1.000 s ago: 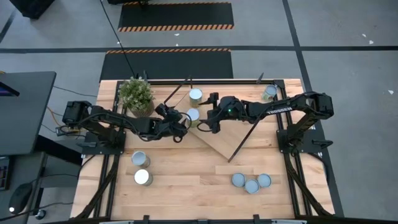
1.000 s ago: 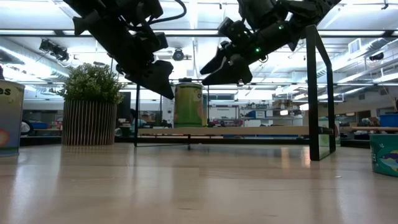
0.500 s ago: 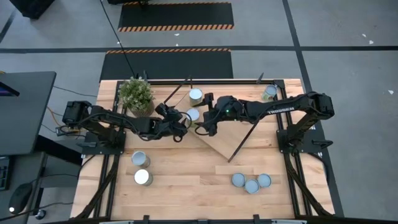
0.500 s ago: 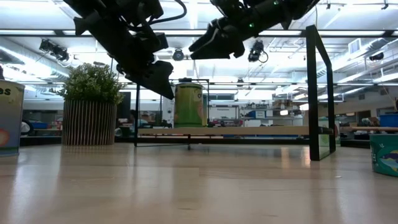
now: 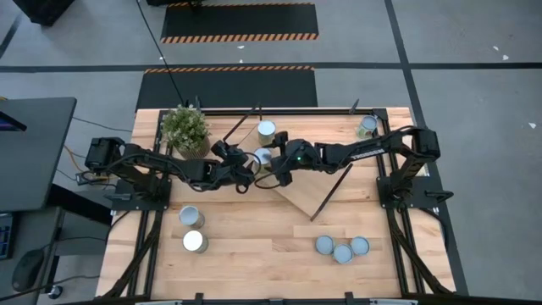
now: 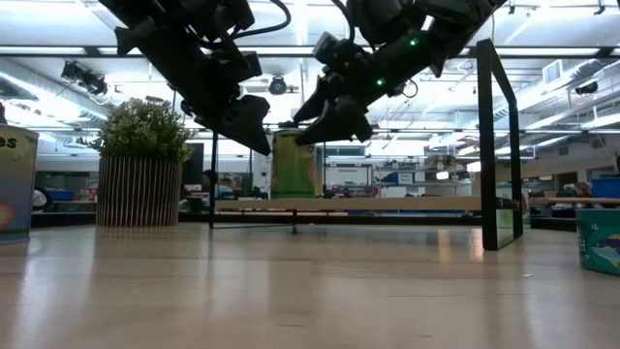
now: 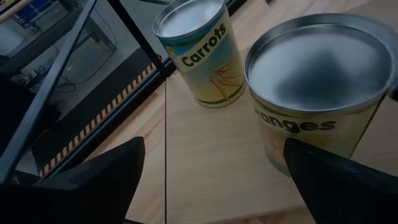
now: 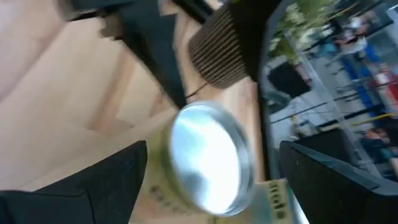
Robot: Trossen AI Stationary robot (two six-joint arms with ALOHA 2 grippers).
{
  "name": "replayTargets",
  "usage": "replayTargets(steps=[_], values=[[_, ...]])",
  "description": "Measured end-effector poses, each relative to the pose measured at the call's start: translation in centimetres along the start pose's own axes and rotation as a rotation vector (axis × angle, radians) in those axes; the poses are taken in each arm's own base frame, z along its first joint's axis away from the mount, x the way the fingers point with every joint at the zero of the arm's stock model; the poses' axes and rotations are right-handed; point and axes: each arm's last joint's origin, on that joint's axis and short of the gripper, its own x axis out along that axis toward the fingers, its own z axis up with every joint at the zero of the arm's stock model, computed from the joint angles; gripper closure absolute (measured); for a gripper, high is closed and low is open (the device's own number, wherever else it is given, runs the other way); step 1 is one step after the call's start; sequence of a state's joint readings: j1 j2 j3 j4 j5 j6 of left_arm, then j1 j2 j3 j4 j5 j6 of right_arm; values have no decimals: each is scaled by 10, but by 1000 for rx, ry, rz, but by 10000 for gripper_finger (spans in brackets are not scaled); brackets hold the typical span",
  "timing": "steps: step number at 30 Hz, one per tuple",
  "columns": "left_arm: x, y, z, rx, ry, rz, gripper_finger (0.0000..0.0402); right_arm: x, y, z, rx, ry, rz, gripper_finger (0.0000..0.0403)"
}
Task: Pick and place cans onto a shelf
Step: Put the canned oranges on the shelf
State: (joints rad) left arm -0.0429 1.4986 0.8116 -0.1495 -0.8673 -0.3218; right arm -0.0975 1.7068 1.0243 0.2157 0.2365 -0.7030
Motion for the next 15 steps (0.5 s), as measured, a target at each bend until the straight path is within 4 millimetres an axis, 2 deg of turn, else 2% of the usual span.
replayTargets(steps=[15], values=[[0, 0, 0, -3, 2, 0, 13, 2, 2, -8, -54, 140, -62, 30]])
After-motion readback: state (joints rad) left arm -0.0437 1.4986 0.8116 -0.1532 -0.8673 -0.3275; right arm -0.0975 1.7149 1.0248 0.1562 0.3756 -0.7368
